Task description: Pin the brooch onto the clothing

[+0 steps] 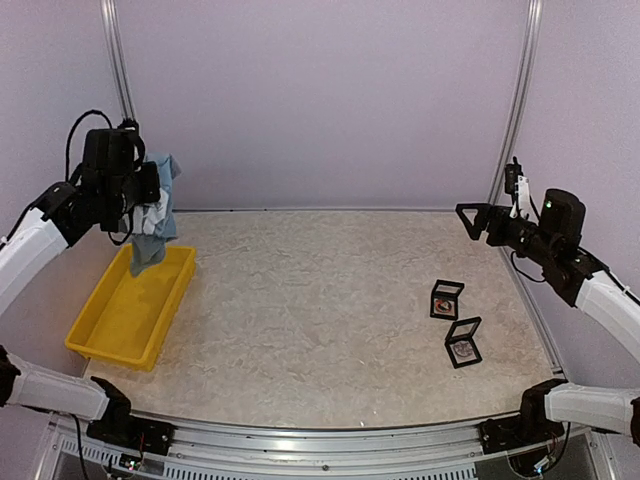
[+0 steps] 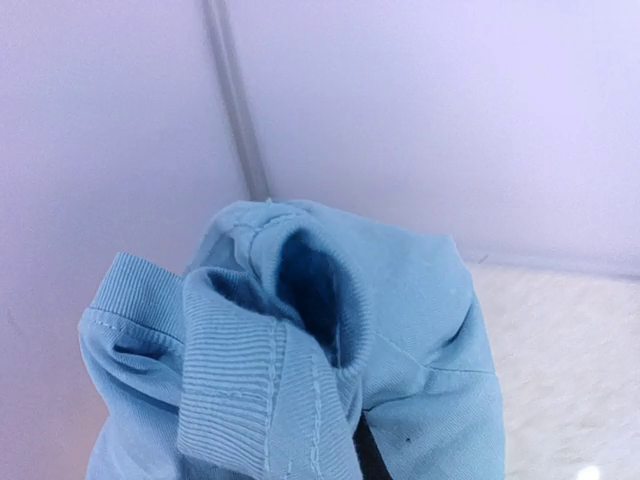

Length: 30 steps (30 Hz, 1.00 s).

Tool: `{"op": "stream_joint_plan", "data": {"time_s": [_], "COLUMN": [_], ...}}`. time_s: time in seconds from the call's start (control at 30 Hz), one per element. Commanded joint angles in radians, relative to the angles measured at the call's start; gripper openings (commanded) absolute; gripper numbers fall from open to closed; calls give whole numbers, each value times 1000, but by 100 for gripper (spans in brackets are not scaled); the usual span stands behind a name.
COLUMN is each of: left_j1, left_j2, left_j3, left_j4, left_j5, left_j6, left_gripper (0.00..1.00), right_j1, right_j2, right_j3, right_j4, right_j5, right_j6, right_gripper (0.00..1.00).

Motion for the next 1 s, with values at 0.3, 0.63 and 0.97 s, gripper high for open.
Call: {"op": "stream_joint_plan", "data": {"time_s": [0.3, 0.63, 0.97], "left_j1": [-371, -315, -148], "left_j2": [376, 804, 708], "left_j3": [274, 284, 33], "left_j4": [181, 159, 338], "left_j5": [480, 662, 635], "left_j6": [125, -73, -216], "left_gripper": [0, 0, 63], "right_j1": [32, 210, 475], "right_j2": [19, 230, 582], "right_j3": [58, 223, 359], "right_j4": [-27, -240, -361], "right_j5": [-44, 37, 208], "right_j6": [51, -38, -68], "right_gripper": [97, 86, 73]}}
